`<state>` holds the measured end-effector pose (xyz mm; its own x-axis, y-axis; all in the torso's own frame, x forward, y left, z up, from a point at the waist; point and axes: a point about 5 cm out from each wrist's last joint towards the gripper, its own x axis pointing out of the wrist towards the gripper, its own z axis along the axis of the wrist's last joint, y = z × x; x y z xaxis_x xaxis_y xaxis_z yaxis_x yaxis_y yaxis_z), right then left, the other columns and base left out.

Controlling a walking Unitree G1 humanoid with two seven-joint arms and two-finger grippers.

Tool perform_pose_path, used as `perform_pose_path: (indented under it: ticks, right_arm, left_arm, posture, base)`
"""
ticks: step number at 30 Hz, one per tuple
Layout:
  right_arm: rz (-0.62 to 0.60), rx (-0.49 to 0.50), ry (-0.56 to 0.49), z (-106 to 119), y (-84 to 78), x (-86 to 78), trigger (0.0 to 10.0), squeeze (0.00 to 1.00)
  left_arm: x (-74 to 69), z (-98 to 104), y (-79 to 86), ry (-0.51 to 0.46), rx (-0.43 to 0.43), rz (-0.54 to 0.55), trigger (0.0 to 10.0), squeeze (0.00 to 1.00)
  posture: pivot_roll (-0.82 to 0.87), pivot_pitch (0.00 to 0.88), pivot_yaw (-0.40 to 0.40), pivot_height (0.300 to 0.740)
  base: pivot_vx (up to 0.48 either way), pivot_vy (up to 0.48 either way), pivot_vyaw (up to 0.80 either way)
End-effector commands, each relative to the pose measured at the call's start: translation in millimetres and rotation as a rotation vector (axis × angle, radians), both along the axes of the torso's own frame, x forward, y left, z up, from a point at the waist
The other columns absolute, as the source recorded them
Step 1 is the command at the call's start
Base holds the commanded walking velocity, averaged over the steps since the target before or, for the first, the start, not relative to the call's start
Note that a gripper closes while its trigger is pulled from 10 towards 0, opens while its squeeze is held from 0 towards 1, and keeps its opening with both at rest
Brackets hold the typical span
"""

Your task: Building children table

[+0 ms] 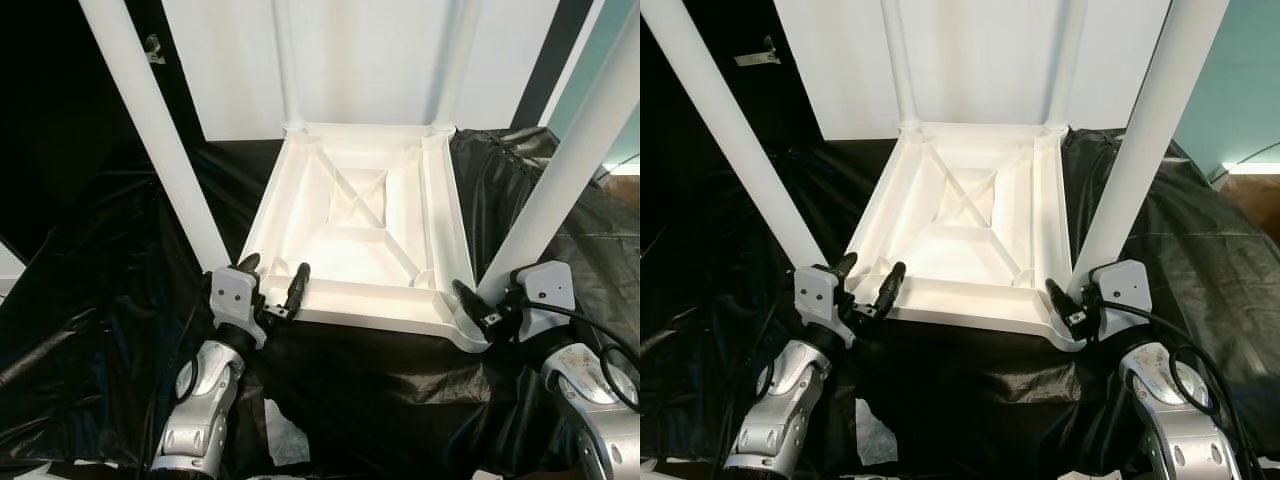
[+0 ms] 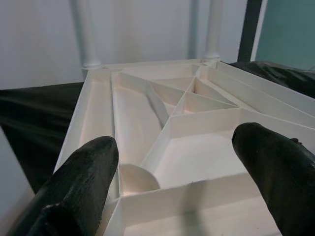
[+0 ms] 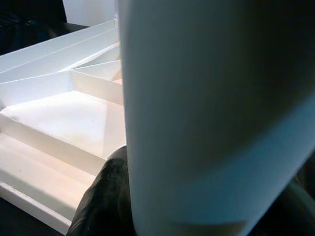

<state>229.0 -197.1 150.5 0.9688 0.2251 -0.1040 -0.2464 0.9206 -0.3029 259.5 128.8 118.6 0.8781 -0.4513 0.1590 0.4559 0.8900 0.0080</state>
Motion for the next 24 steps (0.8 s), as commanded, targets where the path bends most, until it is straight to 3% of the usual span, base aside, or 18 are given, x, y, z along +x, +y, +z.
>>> perform_pose_path:
  ticks: [1,5,9,10,11,13,14,16,17,24]
  right_arm:
    - [-0.052,-0.05,0.086,-17.6,-3.8,0.7,10.0,0.0]
    - [-0.012,-0.028,0.092,-23.1,12.8,4.5,10.0,0.0]
    - [-0.004,-0.023,0.094,-24.9,16.6,5.2,10.0,0.0]
    - [0.005,-0.015,0.095,-26.3,20.7,5.8,10.0,0.79]
    - [0.013,-0.008,0.093,-27.1,24.5,7.4,10.0,1.0]
    - [0.017,0.0,0.091,-26.9,27.9,9.5,10.0,1.0]
    - [0.014,0.002,0.087,-26.3,28.2,11.0,10.0,0.5]
    - [0.012,0.003,0.085,-25.8,28.2,11.8,10.0,0.5]
    - [0.008,0.004,0.08,-25.2,27.8,12.6,10.0,0.0]
    - [-0.027,0.024,0.063,-26.2,27.5,8.9,10.0,0.0]
  left_arm:
    - [-2.6,-0.9,-0.6,-0.003,0.0,-0.003,10.0,0.0]
    - [-4.7,0.0,1.3,-0.01,-0.002,0.008,10.0,0.0]
    - [-5.7,-0.2,2.1,-0.011,-0.002,0.013,10.0,0.0]
    - [-6.8,-0.5,3.2,-0.011,-0.002,0.017,10.0,0.0]
    - [-8.4,-0.9,4.3,-0.011,-0.002,0.019,10.0,0.0]
    - [-10.0,-1.3,5.6,-0.012,-0.001,0.019,10.0,0.0]
    - [-10.6,-1.1,6.2,-0.013,0.0,0.02,10.0,0.0]
    - [-10.8,-1.0,6.6,-0.014,0.001,0.021,10.0,0.0]
    - [-11.0,-0.7,7.1,-0.015,0.002,0.022,10.0,0.0]
    - [-12.6,1.8,13.8,-0.026,0.004,0.057,10.0,0.0]
  posture:
    - [-0.13,0.013,0.0,0.74]
    - [-0.1,0.012,-0.011,0.74]
    - [-0.1,0.012,-0.012,0.74]
    - [-0.09,0.011,-0.015,0.74]
    - [-0.07,0.009,-0.02,0.74]
    - [-0.06,0.007,-0.023,0.74]
    - [-0.06,0.005,-0.024,0.74]
    - [-0.06,0.005,-0.024,0.74]
    - [-0.05,0.004,-0.024,0.74]
    - [-0.05,0.003,-0.024,0.74]
  base:
    - [0.0,0.0,0.0]
    - [0.0,0.0,0.0]
    - [0.0,0.0,0.0]
    - [0.0,0.0,0.0]
    - [0.0,0.0,0.0]
    - [0.0,0.0,0.0]
    - [0.0,0.0,0.0]
    - [0.0,0.0,0.0]
    - [0.0,0.0,0.0]
    - [0.0,0.0,0.0]
